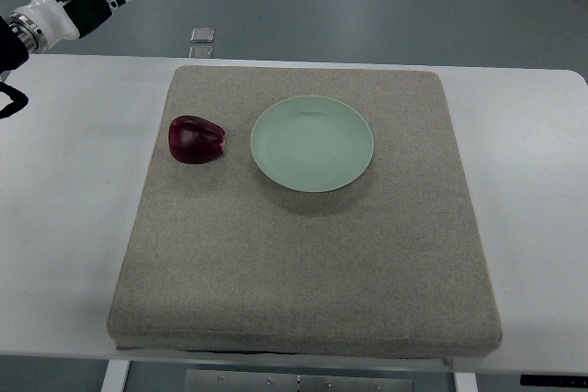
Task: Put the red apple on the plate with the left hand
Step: 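Move the left hand forward toward the dark red apple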
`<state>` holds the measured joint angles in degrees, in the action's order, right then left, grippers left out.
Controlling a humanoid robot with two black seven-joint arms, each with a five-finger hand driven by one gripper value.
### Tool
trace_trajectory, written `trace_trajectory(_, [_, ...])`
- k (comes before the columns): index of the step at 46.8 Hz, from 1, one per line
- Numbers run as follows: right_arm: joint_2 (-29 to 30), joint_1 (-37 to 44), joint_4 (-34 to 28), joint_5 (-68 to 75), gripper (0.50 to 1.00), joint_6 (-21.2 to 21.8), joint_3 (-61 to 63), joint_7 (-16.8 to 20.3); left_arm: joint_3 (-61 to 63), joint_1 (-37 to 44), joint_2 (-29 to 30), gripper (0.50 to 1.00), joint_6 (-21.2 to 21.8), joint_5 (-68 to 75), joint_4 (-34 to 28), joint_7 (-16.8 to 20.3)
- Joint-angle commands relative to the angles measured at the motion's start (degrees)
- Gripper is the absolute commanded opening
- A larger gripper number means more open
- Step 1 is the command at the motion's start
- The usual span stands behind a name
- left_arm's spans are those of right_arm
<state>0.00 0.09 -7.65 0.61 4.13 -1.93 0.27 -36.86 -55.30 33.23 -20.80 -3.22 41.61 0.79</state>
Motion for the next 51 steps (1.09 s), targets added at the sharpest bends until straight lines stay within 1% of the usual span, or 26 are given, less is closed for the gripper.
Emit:
trace_trajectory(1, [0.00, 0.00, 0.00, 0.01, 0.932, 0.00, 0.00, 0.00, 0.03, 0.01, -0.71, 1.000, -0.12, 0.06, 0.23, 0.09])
trace_trajectory(19, [0.00, 0.00, 0.00, 0.01, 0.930, 0.00, 0.00, 0.00, 0.12, -0.08, -0.54, 1.000, -0.12, 0.06, -0.12, 0.17])
trace_trajectory(25, [0.00, 0.00, 0.00, 0.01, 0.932, 0.00, 0.00, 0.00, 1.70, 0.10, 0.52, 1.000, -0.73, 1.02, -0.57, 0.26])
trace_trajectory(30, [0.00, 0.00, 0.00, 0.09, 0.932, 0.00, 0.00, 0.00, 1.79, 0.01, 2.27, 1.000, -0.82, 4.79, -0.92, 0.35])
trace_trajectory(44, [0.00, 0.00, 0.00, 0.01, 0.932, 0.00, 0.00, 0.00, 1.79, -1.13, 2.36, 1.000, -0.82, 17.72, -4.69, 1.14])
trace_trajectory(51, [0.00, 0.00, 0.00, 0.09, 0.932, 0.00, 0.00, 0.00, 1.88, -0.87, 2.63, 1.000, -1.08, 23.08, -2.59, 1.23])
